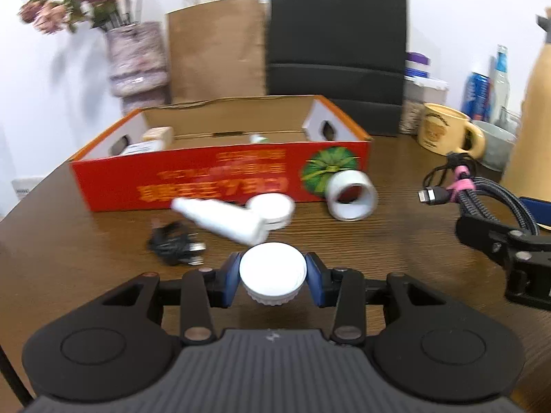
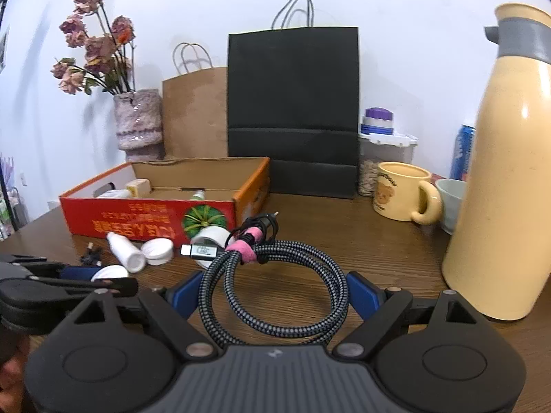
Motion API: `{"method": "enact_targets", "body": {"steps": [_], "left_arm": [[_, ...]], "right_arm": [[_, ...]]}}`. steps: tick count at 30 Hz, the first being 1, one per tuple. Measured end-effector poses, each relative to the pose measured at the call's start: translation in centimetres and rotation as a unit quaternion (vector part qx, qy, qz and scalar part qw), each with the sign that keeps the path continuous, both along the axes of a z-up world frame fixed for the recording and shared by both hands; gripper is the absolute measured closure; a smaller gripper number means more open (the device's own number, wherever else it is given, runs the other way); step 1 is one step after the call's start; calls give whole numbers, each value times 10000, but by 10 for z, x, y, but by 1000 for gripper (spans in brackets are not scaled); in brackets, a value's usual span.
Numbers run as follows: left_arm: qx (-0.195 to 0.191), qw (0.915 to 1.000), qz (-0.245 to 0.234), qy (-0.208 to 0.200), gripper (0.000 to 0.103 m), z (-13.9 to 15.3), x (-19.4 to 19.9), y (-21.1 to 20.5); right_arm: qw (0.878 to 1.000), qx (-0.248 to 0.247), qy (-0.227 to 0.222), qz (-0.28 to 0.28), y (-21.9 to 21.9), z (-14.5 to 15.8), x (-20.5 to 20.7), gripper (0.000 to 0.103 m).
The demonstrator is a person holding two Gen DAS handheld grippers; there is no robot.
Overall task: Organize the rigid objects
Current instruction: 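Carry the cable and lid into the red box and open both tools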
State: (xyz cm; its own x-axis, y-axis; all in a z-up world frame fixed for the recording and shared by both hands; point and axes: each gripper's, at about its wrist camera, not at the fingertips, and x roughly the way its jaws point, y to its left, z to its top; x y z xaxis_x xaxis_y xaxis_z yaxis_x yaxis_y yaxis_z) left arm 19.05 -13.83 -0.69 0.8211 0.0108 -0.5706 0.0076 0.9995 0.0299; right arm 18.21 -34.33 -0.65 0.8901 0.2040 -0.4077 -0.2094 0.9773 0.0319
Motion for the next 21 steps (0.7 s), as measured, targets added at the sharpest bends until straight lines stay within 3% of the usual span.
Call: {"method": "enact_targets", "body": {"steps": [4,9,21], "left_arm": [[98,9995,257,-148,62,4,-8,29],[207,9990,242,-309,62,15,-14,53],[14,9966,243,-786,62,54,-14,88]], "right_arm": [[9997,-157,-164,130,21,2,-10,16],[9991,-55,-387,148,42,15,-18,16],[9980,-8,-610,167,98,38,-12,16]]}}
